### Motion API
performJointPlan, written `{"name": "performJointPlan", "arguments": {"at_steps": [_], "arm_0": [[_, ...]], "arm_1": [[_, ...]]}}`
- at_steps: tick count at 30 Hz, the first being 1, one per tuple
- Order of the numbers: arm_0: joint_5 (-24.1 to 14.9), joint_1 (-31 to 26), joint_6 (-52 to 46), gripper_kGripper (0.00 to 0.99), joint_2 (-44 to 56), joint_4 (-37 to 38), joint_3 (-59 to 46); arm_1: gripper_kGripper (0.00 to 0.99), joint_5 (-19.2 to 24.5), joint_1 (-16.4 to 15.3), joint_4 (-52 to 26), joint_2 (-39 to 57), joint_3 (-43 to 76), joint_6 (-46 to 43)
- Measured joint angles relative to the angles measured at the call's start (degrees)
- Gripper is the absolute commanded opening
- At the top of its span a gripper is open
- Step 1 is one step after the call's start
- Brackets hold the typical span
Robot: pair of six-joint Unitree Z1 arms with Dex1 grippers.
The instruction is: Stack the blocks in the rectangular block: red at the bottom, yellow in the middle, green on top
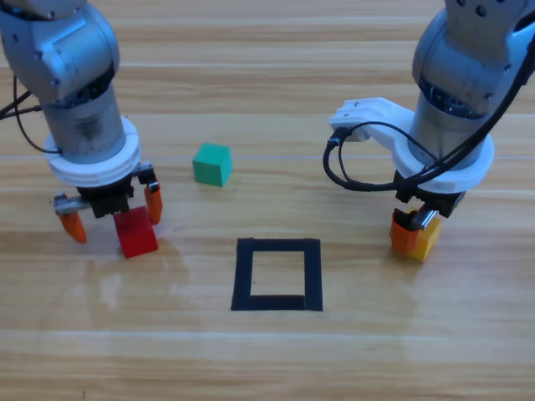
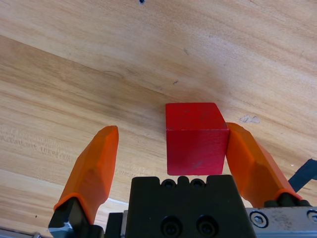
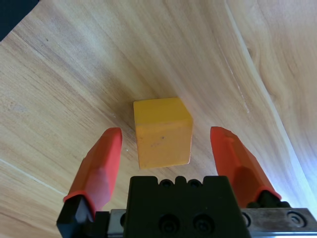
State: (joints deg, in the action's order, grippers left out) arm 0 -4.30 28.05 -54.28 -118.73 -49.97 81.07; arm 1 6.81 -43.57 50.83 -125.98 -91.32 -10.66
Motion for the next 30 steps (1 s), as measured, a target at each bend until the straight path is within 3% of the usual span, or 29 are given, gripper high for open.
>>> {"name": "performJointPlan", "arguments": {"at_steps": [4,7,12,14,18,27,30], "arm_0": [[0.25,0.00,0.00,0.792,-0.01,0.08,0.03],[0.66,-0.01,0.06,0.750,-0.37,0.13,0.34],[1.88,0.02,1.52,0.736,-1.49,0.27,0.37],[2.21,0.04,2.04,0.706,-1.52,0.27,0.37],[2.25,0.14,2.36,0.474,-1.51,0.27,0.37],[2.40,0.22,5.25,0.118,-1.40,0.28,0.37],[2.60,0.27,6.32,0.117,-1.04,0.28,0.36]], "arm_1": [[0.367,-0.35,0.01,0.98,-2.01,-1.84,-0.18],[0.275,-0.57,0.01,1.46,-2.82,-2.47,-0.25],[0.000,-0.58,0.07,2.21,-3.08,-2.96,-0.63],[0.000,-0.64,0.08,2.56,-3.24,-3.29,-0.72],[0.000,-0.96,0.15,3.03,-3.32,-3.53,-0.66],[0.000,-6.23,2.49,4.16,-2.48,-3.54,5.44],[0.000,-7.87,3.81,4.27,-1.28,-3.61,6.95]]}}
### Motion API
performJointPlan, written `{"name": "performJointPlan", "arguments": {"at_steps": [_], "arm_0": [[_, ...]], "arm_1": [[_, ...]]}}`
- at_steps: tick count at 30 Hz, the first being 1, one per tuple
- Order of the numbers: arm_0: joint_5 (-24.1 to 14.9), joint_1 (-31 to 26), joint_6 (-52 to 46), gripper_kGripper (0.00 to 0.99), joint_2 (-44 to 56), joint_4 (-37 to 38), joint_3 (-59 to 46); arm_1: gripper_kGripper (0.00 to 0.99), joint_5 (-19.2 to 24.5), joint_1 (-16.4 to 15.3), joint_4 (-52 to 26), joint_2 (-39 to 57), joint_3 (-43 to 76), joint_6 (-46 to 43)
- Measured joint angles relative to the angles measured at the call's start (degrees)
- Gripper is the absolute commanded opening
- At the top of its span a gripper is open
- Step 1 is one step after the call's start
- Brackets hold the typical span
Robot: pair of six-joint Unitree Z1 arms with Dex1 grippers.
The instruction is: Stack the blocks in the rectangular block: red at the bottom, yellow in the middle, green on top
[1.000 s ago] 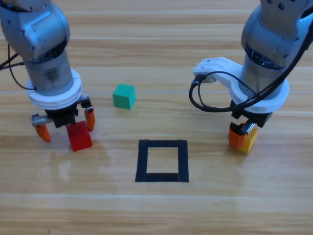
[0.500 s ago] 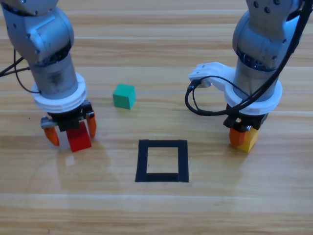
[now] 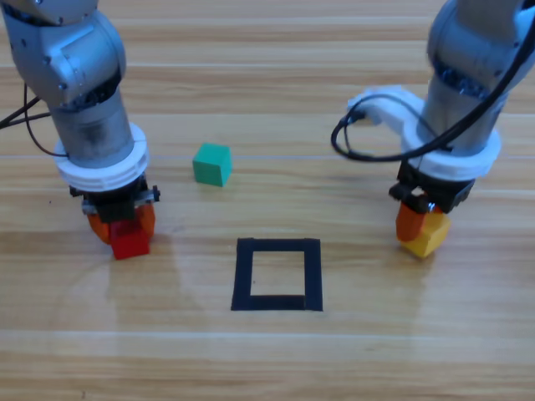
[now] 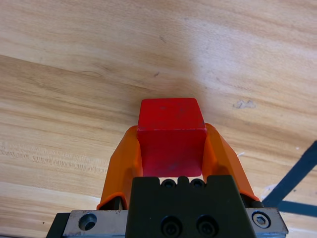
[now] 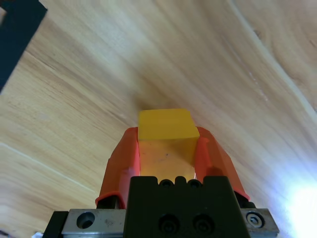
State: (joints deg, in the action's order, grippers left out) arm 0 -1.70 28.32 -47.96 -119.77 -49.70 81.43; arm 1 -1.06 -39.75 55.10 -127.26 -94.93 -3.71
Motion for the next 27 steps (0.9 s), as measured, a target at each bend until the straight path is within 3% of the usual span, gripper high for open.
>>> {"name": "performJointPlan", "arguments": {"at_steps": [7,9,11,15,27], "arm_0": [[0.69,3.61,1.91,0.114,3.69,0.00,1.19],[0.95,5.93,2.67,0.071,4.20,0.00,2.59],[1.04,9.04,3.19,0.012,4.58,0.00,3.29],[1.06,14.28,3.19,0.011,4.58,-0.08,3.76],[1.07,24.97,-0.46,0.009,-3.55,-2.91,14.44]], "arm_1": [[0.000,-2.03,0.77,0.00,0.28,-0.24,3.03],[0.000,-2.20,0.79,0.00,0.29,-0.80,6.67],[0.000,-4.94,1.29,-0.19,0.47,-1.32,12.23],[0.000,-11.88,2.70,-0.24,1.24,-1.63,19.12],[0.000,-8.50,4.39,-4.92,5.93,2.08,23.79]]}}
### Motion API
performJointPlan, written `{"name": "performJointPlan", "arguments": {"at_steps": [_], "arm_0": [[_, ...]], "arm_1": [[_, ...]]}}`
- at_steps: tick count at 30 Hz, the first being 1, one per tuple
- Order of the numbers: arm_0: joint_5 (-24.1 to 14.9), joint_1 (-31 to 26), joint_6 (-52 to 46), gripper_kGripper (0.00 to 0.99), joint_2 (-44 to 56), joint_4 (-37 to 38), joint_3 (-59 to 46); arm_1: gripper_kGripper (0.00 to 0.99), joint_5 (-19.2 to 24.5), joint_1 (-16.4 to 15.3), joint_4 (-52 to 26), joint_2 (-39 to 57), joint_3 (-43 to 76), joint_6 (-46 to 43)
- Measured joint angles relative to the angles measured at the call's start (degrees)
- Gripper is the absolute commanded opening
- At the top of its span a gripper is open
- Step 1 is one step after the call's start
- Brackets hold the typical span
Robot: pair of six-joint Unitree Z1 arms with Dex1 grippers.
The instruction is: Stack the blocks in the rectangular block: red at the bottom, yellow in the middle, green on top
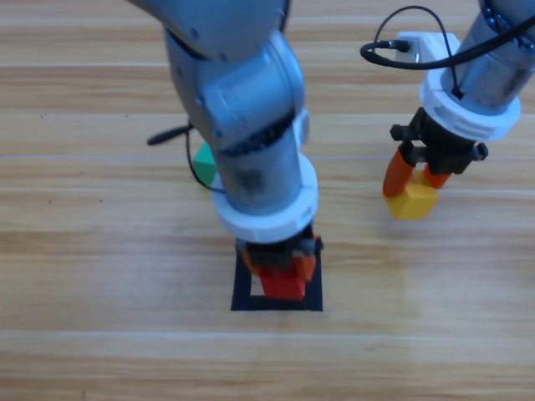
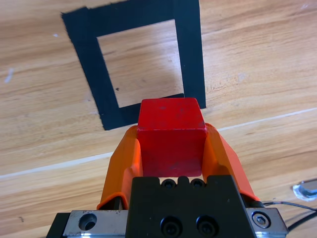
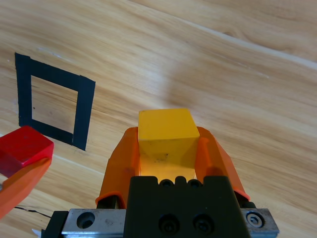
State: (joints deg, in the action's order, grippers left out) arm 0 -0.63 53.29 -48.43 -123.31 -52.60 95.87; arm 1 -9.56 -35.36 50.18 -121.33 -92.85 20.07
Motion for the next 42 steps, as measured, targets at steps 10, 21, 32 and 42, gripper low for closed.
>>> {"name": "performJointPlan", "arguments": {"at_steps": [10,21,32,42], "arm_0": [[-1.46,1.57,-1.16,0.009,-4.01,-1.37,3.74],[-1.99,1.58,-5.08,0.009,-4.14,-2.63,3.77],[-2.57,1.29,-7.24,0.011,-5.65,-3.30,6.55],[-3.37,1.12,-6.81,0.009,-8.22,-3.40,8.15]], "arm_1": [[0.000,2.07,0.26,-5.43,4.92,8.32,0.13],[0.000,2.11,3.18,-6.76,5.08,14.22,0.00],[0.000,2.57,3.55,-11.35,5.25,17.72,-1.40],[0.000,2.57,3.56,-11.71,5.25,17.71,-0.40]]}}
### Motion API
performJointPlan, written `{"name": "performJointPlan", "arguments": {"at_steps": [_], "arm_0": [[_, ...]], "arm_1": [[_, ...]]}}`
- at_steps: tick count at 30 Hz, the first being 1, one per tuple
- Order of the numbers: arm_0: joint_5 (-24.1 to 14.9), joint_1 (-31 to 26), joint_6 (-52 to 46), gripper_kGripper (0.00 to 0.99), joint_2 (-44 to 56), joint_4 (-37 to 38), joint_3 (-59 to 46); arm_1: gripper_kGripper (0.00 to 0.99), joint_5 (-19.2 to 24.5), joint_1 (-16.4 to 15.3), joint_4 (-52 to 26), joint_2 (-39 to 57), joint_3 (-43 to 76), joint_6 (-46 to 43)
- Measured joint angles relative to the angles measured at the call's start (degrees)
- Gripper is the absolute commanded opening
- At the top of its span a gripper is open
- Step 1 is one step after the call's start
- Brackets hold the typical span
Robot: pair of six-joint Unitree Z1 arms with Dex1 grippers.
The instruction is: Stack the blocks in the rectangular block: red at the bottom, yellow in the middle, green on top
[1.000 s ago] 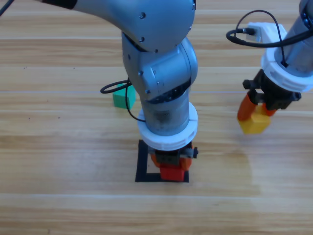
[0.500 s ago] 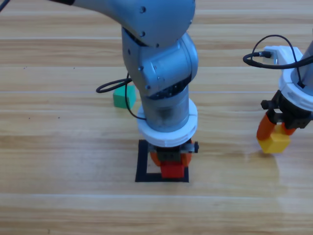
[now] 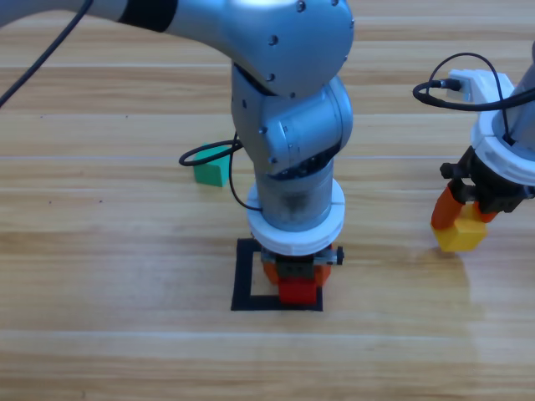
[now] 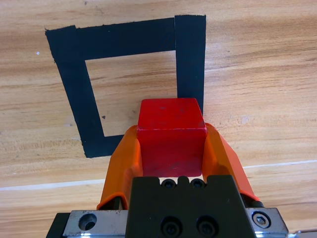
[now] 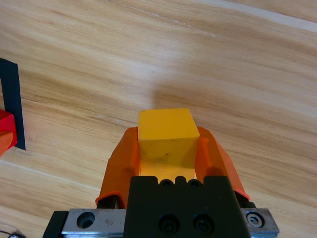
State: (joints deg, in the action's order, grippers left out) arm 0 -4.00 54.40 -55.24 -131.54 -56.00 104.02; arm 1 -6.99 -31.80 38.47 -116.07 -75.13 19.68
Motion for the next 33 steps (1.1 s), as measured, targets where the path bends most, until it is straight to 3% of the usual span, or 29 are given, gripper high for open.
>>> {"name": "performJointPlan", "arguments": {"at_steps": [15,20,27,33], "arm_0": [[0.19,-3.19,3.08,0.011,0.00,-0.60,0.01],[2.26,-3.56,3.72,0.011,0.00,-0.87,0.46],[3.74,-3.58,3.77,0.011,-1.23,-7.16,7.20],[3.76,-3.58,3.77,0.011,-3.32,-7.74,8.27]], "arm_1": [[0.000,-1.50,0.05,0.00,2.46,-1.95,2.91],[0.000,-1.55,0.06,0.00,2.59,-1.94,2.91],[0.000,-1.55,0.09,0.00,2.59,-1.92,2.91],[0.000,-2.04,0.09,0.00,2.59,-1.90,2.91]]}}
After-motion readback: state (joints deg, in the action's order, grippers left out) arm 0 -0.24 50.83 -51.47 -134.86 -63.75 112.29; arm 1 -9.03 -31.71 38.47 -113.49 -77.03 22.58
